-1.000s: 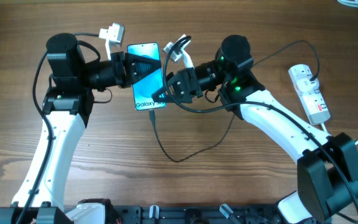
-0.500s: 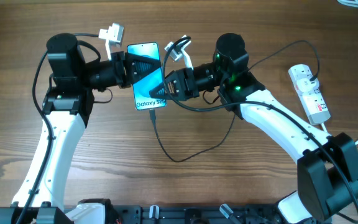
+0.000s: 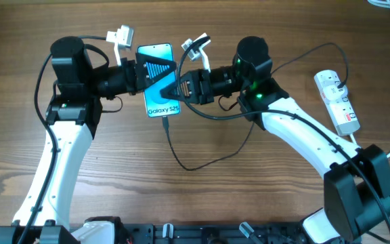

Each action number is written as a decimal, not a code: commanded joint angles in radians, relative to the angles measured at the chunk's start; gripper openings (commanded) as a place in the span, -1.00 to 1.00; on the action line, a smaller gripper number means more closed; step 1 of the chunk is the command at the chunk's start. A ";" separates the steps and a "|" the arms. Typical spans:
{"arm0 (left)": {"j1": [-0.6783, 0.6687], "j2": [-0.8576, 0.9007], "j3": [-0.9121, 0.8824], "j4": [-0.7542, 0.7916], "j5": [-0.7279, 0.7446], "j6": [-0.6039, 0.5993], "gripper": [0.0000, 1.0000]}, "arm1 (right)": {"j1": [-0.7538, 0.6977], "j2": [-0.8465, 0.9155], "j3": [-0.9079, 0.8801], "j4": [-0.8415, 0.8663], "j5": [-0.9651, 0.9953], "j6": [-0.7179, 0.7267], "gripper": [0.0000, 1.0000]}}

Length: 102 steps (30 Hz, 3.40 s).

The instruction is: Plug charger to phone and switch on socket

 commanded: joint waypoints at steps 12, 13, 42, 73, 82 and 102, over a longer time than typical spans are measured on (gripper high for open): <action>0.109 -0.005 0.000 -0.184 -0.293 0.257 1.00 | -0.079 0.000 0.014 -0.873 0.410 -0.606 -0.92; 0.109 -0.005 0.000 -0.231 -0.360 0.274 1.00 | -0.079 0.000 0.013 -0.910 0.457 -0.623 -0.91; 0.109 -0.005 0.000 -0.490 -0.740 0.288 1.00 | -0.077 0.000 -0.402 -0.545 0.668 -0.582 -0.91; 0.109 -0.005 0.000 -0.490 -0.740 0.288 1.00 | -0.078 0.022 -0.403 -0.551 0.724 -0.521 -0.91; 0.109 -0.005 0.000 -0.490 -0.740 0.288 1.00 | -0.078 0.022 -0.403 -0.549 0.724 -0.512 -0.83; 0.109 -0.005 0.000 -0.490 -0.739 0.288 1.00 | -0.078 0.022 -0.403 -0.550 0.724 -0.497 0.03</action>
